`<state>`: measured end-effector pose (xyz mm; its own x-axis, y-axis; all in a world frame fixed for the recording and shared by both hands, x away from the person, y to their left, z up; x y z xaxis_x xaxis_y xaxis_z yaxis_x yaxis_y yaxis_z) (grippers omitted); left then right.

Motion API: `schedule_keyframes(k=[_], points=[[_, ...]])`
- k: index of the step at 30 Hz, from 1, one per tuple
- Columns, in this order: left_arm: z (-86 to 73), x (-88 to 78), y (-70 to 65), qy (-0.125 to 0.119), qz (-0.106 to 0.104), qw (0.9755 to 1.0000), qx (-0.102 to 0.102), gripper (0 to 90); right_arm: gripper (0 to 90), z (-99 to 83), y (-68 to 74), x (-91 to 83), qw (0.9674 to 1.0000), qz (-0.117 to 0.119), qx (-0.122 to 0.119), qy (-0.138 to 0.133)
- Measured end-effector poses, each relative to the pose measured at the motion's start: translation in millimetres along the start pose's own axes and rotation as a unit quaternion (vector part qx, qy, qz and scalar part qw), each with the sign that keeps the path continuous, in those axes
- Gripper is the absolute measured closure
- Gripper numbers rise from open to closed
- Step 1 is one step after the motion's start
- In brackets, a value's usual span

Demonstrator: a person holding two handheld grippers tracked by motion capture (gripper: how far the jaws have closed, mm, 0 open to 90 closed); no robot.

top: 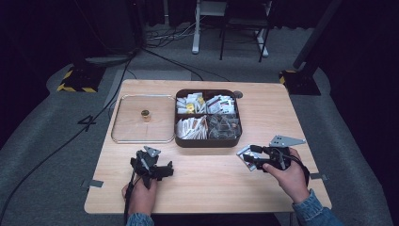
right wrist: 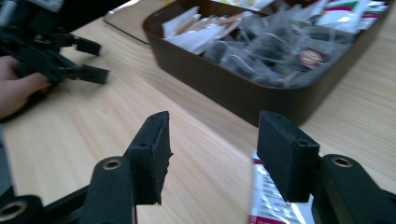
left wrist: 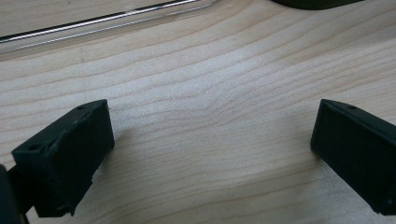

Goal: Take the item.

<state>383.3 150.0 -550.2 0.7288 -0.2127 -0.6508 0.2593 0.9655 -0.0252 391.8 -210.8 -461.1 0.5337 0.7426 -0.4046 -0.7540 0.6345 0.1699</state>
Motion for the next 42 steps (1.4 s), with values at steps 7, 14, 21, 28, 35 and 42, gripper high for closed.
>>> schedule_keyframes(k=[7,14,21,28,35,42], points=[[-0.7,-0.9,0.0,0.0,-0.001,1.0,0.001,0.0,44.9,0.9,27.5,6.5,0.9984,0.049,-0.029,-0.001],[-5.0,-5.6,-1.7,0.0,-0.007,1.0,0.004,0.0,44.9,-7.2,44.6,19.4,0.9955,0.083,-0.043,0.013],[-5.9,-6.5,-1.5,0.0,-0.014,0.9999,0.008,0.0,44.7,-19.0,57.9,34.1,0.9926,0.102,-0.056,0.034],[-6.0,-6.6,-1.4,-0.001,-0.014,0.9999,0.009,0.0,44.1,-34.0,60.9,46.0,0.9912,0.097,-0.072,0.055],[-5.9,-6.5,-1.4,-0.001,-0.014,0.9999,0.009,0.0,42.0,-52.2,58.5,58.4,0.9875,0.078,-0.116,0.073],[-5.9,-6.6,-1.5,-0.001,-0.014,0.9999,0.009,0.0,33.2,-63.5,61.9,65.3,0.9829,0.074,-0.145,0.087]])
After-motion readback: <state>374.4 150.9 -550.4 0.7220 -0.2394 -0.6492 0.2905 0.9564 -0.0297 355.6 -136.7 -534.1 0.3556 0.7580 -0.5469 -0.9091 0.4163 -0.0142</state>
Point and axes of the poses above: each handheld gripper's, and its own axes: x roughly forward along the jaws, z roughly out of its top, y roughly to its left, the point moved 6 cm from there along x, roughly forward along the jaws, and after that the axes turned 8 degrees about -y, right-handed, at the moved point
